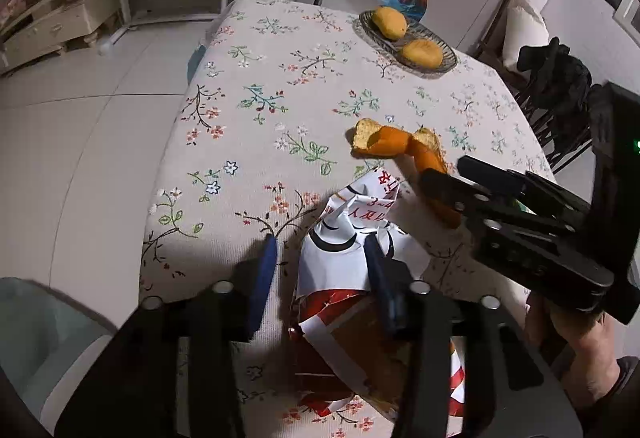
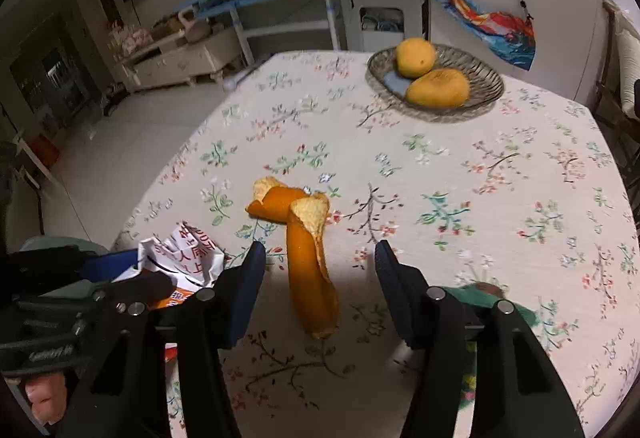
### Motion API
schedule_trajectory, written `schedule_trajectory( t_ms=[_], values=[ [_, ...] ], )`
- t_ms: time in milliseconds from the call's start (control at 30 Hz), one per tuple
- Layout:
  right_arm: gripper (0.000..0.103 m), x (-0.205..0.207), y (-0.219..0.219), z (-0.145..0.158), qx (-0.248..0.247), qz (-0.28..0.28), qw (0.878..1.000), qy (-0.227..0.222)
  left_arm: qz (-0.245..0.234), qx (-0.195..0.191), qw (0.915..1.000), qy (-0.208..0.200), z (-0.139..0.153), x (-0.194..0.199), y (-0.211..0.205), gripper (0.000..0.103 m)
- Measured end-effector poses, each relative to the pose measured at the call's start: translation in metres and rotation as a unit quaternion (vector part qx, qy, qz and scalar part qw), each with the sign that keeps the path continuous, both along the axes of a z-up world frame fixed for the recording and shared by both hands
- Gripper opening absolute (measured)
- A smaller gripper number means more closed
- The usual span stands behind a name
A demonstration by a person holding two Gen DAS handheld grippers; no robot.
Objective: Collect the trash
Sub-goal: 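Grasp the long orange peel with the right tool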
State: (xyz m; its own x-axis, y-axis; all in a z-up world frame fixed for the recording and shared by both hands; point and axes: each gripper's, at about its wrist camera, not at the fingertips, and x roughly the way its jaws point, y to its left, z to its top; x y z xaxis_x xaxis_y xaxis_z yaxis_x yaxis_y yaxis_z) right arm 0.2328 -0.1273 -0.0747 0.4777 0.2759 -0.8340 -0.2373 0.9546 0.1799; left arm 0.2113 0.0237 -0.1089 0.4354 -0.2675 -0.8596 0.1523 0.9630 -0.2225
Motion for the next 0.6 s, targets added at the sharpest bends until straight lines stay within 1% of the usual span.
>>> schedule_trajectory(
  t_ms=[67, 133, 167, 200, 233, 267, 300, 333, 433, 600],
  values=[
    [0.044, -0.004, 0.004, -0.003, -0.004, 0.002, 1.000, 0.009, -0.007, 0.003, 1.0000, 0.004, -0.002, -0.001, -0.003, 0.047],
    [0.038, -0.004, 0.004, -0.002, -0.009, 0.005, 1.000, 0.006, -0.018, 0.013, 0.9997, 0.006, -0.004, -0.002, -0.008, 0.048],
    [0.028, -0.004, 0.003, -0.003, -0.005, 0.007, 1.000, 0.009, -0.023, 0.017, 0.9996, 0.006, -0.004, -0.003, -0.011, 0.048],
    [0.021, -0.005, 0.002, -0.003, -0.004, 0.007, 1.000, 0.011, -0.034, 0.023, 0.9991, 0.006, -0.005, -0.004, -0.016, 0.047],
    [0.021, -0.006, 0.001, -0.002, -0.005, 0.008, 1.000, 0.009, -0.041, 0.027, 0.9988, 0.004, -0.004, -0.005, -0.019, 0.041],
    [0.019, -0.008, 0.001, -0.002, -0.004, 0.010, 1.000, 0.009, -0.048, 0.033, 0.9983, -0.001, -0.004, -0.007, -0.022, 0.040],
    [0.019, -0.009, 0.000, -0.001, -0.002, 0.010, 1.000, 0.008, -0.052, 0.040, 0.9978, -0.007, -0.002, -0.009, -0.025, 0.034],
    [0.019, -0.010, -0.001, 0.001, 0.000, 0.010, 1.000, 0.006, -0.057, 0.050, 0.9970, -0.016, -0.001, -0.011, -0.028, 0.031],
    [0.019, -0.015, -0.007, 0.008, 0.011, 0.007, 1.000, -0.003, -0.050, 0.056, 0.9967, -0.030, 0.004, -0.017, -0.028, 0.028],
    [0.019, -0.028, -0.018, 0.022, 0.042, -0.006, 0.999, -0.012, -0.021, 0.040, 0.9972, -0.059, 0.018, -0.033, -0.023, 0.025]
  ],
)
